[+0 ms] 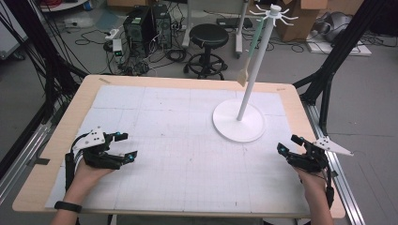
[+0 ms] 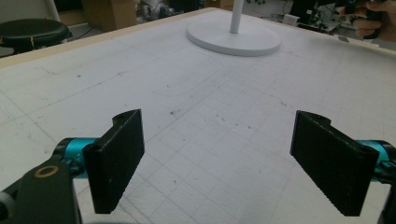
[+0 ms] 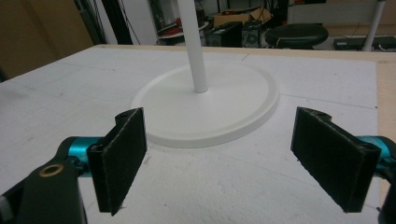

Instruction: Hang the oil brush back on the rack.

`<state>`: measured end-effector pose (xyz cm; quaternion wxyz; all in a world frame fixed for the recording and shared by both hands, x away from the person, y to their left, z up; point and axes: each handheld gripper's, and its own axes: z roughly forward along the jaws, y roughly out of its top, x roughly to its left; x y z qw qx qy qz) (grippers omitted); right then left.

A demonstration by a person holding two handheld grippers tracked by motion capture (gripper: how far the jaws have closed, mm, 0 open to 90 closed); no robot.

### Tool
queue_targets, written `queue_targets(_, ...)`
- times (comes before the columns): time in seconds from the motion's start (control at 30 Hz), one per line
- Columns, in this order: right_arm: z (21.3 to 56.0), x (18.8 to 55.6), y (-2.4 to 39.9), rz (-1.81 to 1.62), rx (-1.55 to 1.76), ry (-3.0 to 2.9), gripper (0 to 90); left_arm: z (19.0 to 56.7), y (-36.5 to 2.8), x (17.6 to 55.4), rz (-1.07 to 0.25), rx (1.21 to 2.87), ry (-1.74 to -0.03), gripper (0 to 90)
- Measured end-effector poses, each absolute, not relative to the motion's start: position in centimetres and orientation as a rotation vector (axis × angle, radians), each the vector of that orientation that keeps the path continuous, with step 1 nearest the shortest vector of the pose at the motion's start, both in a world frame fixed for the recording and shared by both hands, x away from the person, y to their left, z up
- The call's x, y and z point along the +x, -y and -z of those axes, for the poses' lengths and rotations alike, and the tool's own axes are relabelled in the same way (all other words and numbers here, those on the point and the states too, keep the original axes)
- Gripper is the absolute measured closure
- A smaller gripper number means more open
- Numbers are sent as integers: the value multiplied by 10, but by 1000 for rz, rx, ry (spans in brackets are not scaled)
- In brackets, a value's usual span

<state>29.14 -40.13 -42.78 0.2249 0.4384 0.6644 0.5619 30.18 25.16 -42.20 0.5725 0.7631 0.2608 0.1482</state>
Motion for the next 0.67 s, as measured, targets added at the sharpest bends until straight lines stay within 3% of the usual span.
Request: queue_targets(0.67,427,291,404,-1549,1200,-1829,173,426,-249,299,-362,1809,-602,187)
